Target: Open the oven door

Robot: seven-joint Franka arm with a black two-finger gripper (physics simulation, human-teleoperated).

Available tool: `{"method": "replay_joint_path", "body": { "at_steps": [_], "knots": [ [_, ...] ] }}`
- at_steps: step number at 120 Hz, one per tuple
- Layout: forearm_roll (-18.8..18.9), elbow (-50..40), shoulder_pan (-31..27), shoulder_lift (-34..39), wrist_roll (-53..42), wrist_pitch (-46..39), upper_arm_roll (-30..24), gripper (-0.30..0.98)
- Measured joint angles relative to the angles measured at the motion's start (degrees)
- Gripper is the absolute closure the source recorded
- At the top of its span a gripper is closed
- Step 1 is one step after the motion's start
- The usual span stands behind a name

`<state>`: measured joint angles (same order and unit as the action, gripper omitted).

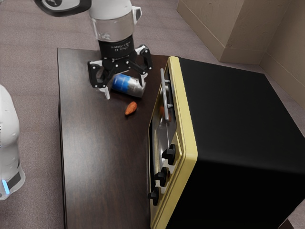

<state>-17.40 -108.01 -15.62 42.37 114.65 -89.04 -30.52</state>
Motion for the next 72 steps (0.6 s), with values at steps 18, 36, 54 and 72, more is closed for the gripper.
{"method": "replay_joint_path", "body": {
  "at_steps": [18, 36, 54, 72],
  "knots": [
    [0.8, -0.1, -1.1, -0.1, -1.0, -1.5, -1.3, 0.00],
    [2.4, 0.0, -2.9, -1.7, -4.3, -3.3, -3.0, 0.00],
    [2.9, -0.2, -4.2, -2.5, -7.2, -4.7, -3.2, 0.00],
    [3.0, -0.1, -7.1, -4.0, -10.1, -5.4, -3.2, 0.00]
  ]
}}
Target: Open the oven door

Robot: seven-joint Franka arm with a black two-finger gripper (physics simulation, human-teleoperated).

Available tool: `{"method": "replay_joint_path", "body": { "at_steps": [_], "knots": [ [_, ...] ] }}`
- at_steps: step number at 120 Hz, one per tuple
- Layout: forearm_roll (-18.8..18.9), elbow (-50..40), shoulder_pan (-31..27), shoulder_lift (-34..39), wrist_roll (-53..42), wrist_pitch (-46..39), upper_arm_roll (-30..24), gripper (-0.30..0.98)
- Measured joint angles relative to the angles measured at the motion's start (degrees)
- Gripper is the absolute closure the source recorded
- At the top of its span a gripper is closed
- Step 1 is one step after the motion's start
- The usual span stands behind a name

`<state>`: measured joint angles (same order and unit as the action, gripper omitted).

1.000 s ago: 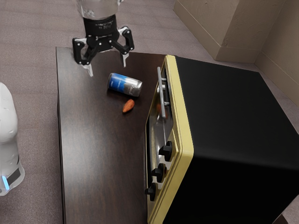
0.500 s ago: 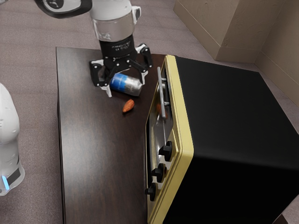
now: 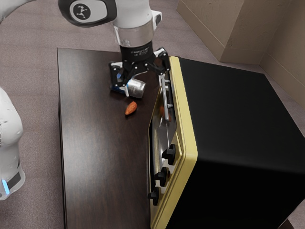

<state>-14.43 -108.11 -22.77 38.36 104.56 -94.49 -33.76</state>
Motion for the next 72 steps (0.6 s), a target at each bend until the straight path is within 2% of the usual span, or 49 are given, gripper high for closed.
{"method": "replay_joint_path", "body": {
  "at_steps": [15, 72],
  "knots": [
    [-0.2, 0.0, -2.0, -1.0, -2.6, -0.5, 0.0, 0.00],
    [-0.2, -0.6, -3.5, -3.9, -8.9, -3.8, -0.9, 0.00]
  ]
}}
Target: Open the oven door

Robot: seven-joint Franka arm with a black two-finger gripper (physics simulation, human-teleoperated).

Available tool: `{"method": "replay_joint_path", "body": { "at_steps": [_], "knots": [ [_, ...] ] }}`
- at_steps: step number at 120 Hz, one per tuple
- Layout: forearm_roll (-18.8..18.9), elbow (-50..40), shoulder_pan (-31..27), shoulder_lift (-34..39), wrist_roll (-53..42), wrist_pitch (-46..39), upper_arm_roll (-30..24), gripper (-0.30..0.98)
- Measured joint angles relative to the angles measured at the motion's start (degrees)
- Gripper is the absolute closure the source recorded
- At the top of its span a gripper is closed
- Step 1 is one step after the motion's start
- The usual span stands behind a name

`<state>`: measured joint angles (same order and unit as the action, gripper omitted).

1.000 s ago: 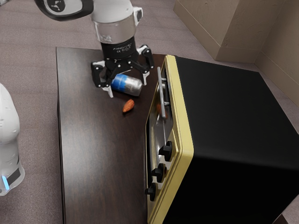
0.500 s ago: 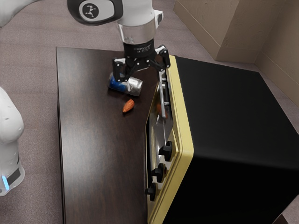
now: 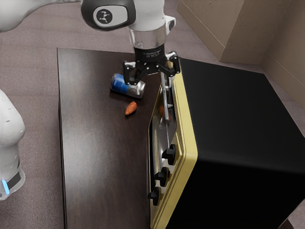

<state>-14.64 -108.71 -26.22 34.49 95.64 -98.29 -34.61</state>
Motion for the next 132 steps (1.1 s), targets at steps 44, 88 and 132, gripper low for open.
{"method": "replay_joint_path", "body": {
  "at_steps": [44, 88, 132],
  "knots": [
    [-0.6, -4.0, -0.1, 0.1, -2.4, -2.3, 0.0, 0.00],
    [-1.7, -6.7, -0.1, 0.2, -3.6, -3.4, 0.0, 0.01],
    [-5.6, -13.6, -1.1, 10.0, -4.3, -4.3, -0.1, 0.00]
  ]
}}
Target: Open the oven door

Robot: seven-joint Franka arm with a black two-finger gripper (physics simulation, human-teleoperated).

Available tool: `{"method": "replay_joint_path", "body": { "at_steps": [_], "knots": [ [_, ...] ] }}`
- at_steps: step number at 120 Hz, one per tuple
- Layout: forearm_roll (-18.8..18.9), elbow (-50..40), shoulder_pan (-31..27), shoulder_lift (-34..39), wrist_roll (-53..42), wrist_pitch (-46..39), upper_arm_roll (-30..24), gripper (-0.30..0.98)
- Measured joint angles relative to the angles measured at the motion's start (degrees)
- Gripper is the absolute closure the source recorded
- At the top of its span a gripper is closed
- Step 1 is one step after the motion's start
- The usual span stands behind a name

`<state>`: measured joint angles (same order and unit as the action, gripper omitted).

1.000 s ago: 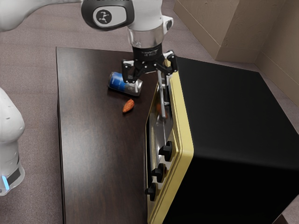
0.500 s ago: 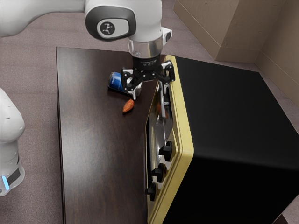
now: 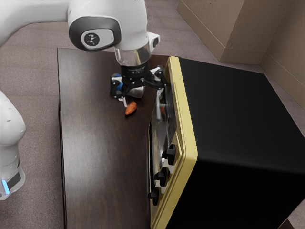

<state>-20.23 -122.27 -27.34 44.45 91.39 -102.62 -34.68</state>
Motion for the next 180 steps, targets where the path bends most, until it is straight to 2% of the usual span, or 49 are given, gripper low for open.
{"method": "replay_joint_path", "body": {
  "at_steps": [63, 82, 112, 126, 140, 156, 172, 176, 180],
  "knots": [
    [-7.6, -15.7, 2.6, 21.2, -0.4, -0.1, 0.1, 0.00],
    [-9.8, -20.3, 3.9, 25.5, -0.4, 0.0, 0.1, 0.00],
    [-11.8, -28.2, 7.9, 34.5, -0.3, 0.1, 0.1, 0.00],
    [-12.0, -32.2, 11.2, 43.2, 0.1, 0.7, 0.1, 0.01],
    [-11.0, -35.0, 16.8, 56.5, 1.6, 4.6, -0.1, 0.01],
    [-7.5, -32.4, 20.6, 56.5, 5.4, 13.8, -0.2, 0.01],
    [-2.9, -22.7, 20.8, 56.5, 9.1, 22.0, -0.1, 0.00],
    [-1.5, -19.3, 20.1, 54.1, 9.9, 23.4, 0.9, 0.00],
    [1.3, -12.9, 18.4, 46.0, 10.7, 24.7, 2.3, 0.00]
  ]
}}
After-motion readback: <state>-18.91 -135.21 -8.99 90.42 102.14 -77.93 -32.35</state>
